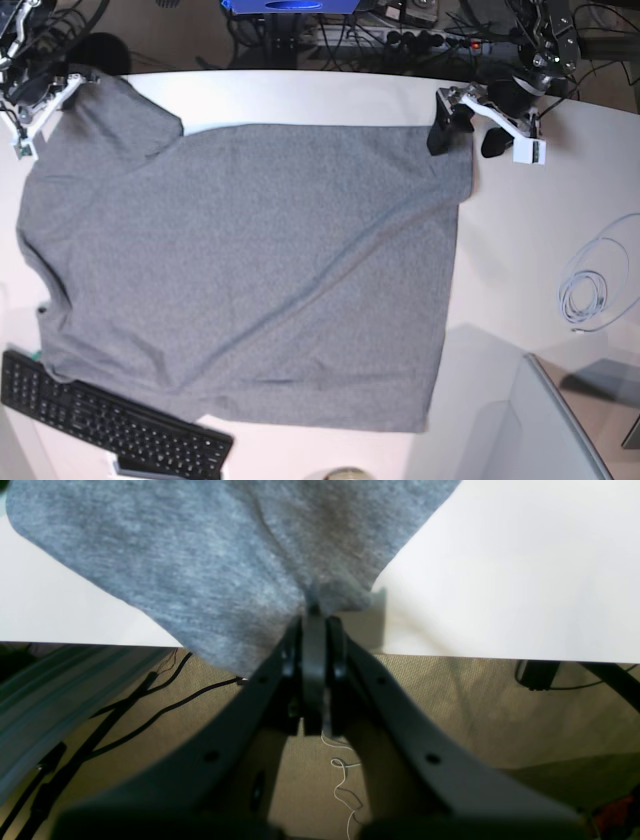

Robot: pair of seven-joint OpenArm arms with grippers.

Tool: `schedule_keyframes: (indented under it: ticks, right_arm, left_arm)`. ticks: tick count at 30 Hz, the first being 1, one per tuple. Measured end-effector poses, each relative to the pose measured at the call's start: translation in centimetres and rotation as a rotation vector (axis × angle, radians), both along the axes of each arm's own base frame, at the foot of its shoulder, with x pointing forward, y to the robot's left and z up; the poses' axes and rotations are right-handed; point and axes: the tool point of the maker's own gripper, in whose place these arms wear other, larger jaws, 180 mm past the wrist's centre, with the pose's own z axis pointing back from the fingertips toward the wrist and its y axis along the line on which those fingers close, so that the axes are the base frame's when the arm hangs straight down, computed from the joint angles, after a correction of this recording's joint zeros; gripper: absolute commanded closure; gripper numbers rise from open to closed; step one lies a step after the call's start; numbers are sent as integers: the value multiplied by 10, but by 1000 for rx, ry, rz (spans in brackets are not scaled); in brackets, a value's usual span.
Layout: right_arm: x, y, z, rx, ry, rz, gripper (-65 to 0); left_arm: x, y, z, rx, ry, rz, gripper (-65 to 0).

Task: Layout the t-shirt on the table in an organized manner, then fold the t-shirt properly
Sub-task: 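Regrasp the shirt edge corners with both grippers, then pull the shirt edge apart with both grippers to stretch it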

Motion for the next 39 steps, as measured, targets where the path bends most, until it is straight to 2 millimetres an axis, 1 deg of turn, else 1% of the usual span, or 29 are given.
schedule_keyframes:
  ticks: [2,3,4,6,7,9,10,15,19,21,24,27,28,30,33,35,39]
  right_arm:
    - [0,0,0,-1,0,1,-5]
    - [0,0,0,0,0,0,-5]
    - [0,0,0,0,0,0,-5]
    - [0,0,0,0,0,0,-5]
    - [0,0,0,0,0,0,-5]
    - [0,0,0,0,0,0,-5]
    - [0,0,0,0,0,0,-5]
    - [-3,-2,4,-15,-1,7,-5]
    - [-14,-1,10,-35,43,14,-5]
    - [-15,0,13,-40,35,16,-5]
    - [-20,1,19,-54,36,22,-5]
    - [-23,3,26,-75,27,29,-5]
    - [-25,7,29,-72,20,29,-5]
    - [-29,11,33,-77,15,34,-5]
    - [-41,11,33,-83,42,36,-5]
    - [-44,12,32,-81,49,36,-5]
    - [-43,12,32,-81,43,36,-5]
  left_arm:
    - [3,-9,-1,-12,-2,-20,-650]
    - [3,-12,-1,-17,-3,-30,-604]
    - [2,-16,-2,-21,0,-45,-527]
    - [-3,-18,-6,-20,24,-55,-321]
    - [-6,-18,-8,-14,39,-60,-207]
    - [-11,-15,-12,-3,61,-59,-10]
    - [-12,-13,-12,-3,66,-50,0]
    - [-17,-14,-11,6,73,-59,0]
    - [-33,-15,3,50,66,-98,0]
    - [-34,-17,12,70,47,-116,0]
    - [-29,-19,31,80,-7,-127,0]
    - [-38,-18,30,86,10,-131,0]
    - [-43,-14,28,90,21,-118,0]
    - [-50,1,29,108,31,-74,0]
    - [-58,24,31,147,45,-32,0]
    - [-60,30,31,160,51,-22,0]
    - [-64,30,23,154,76,-20,0]
